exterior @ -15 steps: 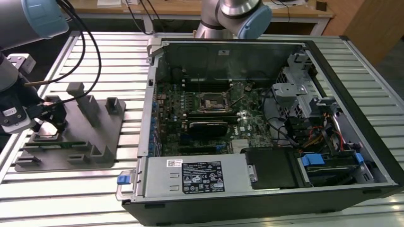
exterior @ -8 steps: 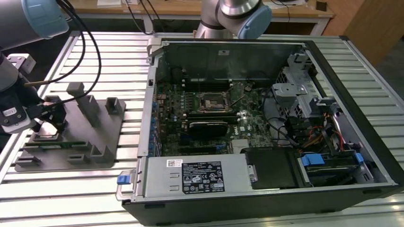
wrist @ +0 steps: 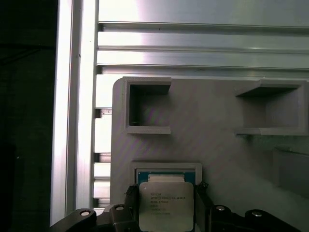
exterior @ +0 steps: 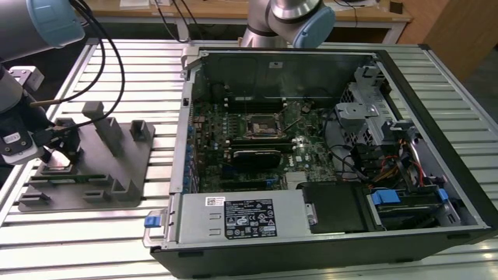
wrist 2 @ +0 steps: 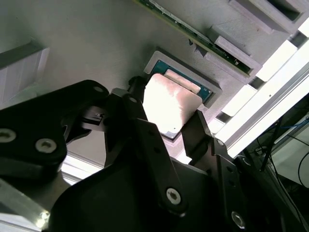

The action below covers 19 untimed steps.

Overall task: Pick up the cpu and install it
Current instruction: 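Pick up the cpu and move it towards the insertion slot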

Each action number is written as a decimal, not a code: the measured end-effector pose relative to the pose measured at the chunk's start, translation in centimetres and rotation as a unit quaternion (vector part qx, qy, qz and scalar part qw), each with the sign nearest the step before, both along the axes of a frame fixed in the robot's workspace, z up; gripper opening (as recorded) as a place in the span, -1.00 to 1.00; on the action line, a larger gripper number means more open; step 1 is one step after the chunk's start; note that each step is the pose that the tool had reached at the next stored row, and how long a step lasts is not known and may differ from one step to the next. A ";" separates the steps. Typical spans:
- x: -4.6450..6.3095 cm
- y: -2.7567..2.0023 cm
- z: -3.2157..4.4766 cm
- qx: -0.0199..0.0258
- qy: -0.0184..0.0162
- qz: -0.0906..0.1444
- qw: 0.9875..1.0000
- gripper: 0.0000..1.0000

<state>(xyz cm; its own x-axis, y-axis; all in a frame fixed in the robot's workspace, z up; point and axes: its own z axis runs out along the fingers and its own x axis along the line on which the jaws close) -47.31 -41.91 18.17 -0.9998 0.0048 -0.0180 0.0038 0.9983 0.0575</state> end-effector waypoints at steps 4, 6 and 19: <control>0.0 0.00 0.00 0.000 0.000 0.000 1.000 0.09; 0.0 0.00 0.00 0.000 0.000 0.000 1.000 0.09; 0.0 0.00 1.03 0.000 0.000 0.000 1.000 0.09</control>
<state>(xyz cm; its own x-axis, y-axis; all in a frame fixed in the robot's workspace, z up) -47.32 -41.91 19.20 -0.9998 0.0048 -0.0180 0.0038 0.9983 0.0575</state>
